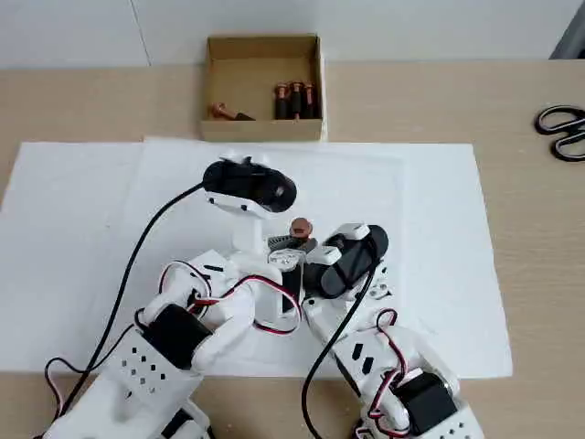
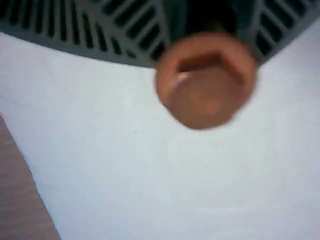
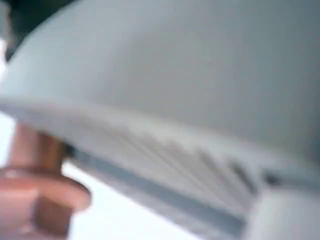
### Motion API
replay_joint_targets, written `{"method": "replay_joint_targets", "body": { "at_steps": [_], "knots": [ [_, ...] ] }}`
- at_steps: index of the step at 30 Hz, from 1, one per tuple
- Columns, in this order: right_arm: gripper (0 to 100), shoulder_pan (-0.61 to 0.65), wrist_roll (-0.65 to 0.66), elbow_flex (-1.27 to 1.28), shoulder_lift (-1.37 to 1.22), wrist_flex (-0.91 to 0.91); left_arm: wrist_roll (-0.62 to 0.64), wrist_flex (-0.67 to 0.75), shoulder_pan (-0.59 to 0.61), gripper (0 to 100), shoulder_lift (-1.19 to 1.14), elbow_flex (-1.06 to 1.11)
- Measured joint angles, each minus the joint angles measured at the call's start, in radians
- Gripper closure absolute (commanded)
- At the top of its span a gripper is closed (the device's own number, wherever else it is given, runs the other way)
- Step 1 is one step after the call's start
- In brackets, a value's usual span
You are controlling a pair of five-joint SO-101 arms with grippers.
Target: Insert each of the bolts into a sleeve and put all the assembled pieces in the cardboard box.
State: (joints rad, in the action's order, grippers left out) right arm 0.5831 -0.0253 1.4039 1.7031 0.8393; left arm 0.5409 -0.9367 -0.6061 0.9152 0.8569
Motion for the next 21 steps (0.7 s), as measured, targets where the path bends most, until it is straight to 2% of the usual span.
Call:
{"method": "replay_joint_targets", "body": {
  "at_steps": [3,8,12,15,21],
  "knots": [
    [99.5,0.003,0.000,-0.002,0.000,0.000,0.029,-0.043,-0.005,75,0.000,0.000],
    [99.5,0.003,0.000,0.000,0.000,0.000,0.044,-0.114,-0.005,74,0.000,-0.058],
    [99.5,0.000,0.000,0.000,0.000,0.000,0.046,-0.160,0.046,74,0.000,-0.130],
    [99.5,-0.002,0.000,0.000,0.000,0.000,0.041,-0.204,0.132,74,0.000,-0.184],
    [99.5,-0.072,0.000,0.000,0.000,0.000,-0.031,-0.213,0.417,74,0.000,-0.233]
  ]
}}
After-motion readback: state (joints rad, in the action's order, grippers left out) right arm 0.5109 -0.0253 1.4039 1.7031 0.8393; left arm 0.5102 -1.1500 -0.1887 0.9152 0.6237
